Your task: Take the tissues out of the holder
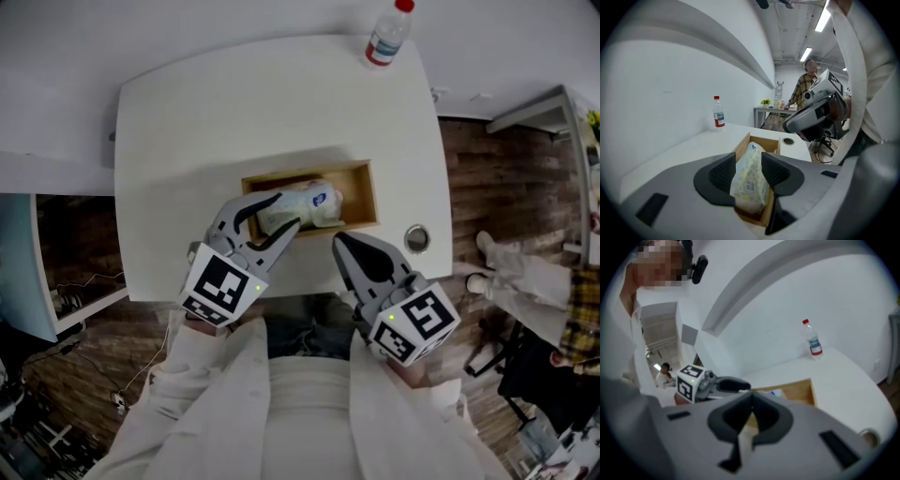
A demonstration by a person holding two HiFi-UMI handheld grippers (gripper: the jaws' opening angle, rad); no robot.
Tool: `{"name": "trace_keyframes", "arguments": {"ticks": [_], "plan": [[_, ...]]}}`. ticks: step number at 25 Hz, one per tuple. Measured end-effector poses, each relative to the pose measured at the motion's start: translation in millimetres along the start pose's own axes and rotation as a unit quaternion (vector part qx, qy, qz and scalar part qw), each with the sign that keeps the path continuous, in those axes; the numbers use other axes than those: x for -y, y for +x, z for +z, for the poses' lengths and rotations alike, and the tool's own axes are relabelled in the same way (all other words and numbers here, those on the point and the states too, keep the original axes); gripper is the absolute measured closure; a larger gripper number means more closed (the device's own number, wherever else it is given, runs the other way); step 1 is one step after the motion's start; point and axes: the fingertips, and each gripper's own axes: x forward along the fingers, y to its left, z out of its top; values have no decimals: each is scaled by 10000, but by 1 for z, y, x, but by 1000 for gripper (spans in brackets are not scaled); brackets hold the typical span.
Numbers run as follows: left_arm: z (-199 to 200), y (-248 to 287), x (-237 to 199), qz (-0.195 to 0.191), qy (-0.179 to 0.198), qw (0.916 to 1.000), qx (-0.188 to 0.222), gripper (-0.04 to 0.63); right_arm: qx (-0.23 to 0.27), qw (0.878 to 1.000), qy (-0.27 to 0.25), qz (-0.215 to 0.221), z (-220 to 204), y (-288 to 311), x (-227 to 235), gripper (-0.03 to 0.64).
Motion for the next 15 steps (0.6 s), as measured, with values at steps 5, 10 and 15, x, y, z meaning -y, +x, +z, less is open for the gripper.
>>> {"name": "trace_keyframes", "arguments": {"ticks": [5,10,15], "plan": [[-9,6,1,-34,432,9989,-200,426,-1,9999,110,1,-4,1,3,606],[-13,8,5,-30,731,9967,-360,428,78,9999,120,-34,0,-4,3,607],[-12,7,2,35,614,9977,-270,490,114,9998,120,-74,0,-7,4,607]]}}
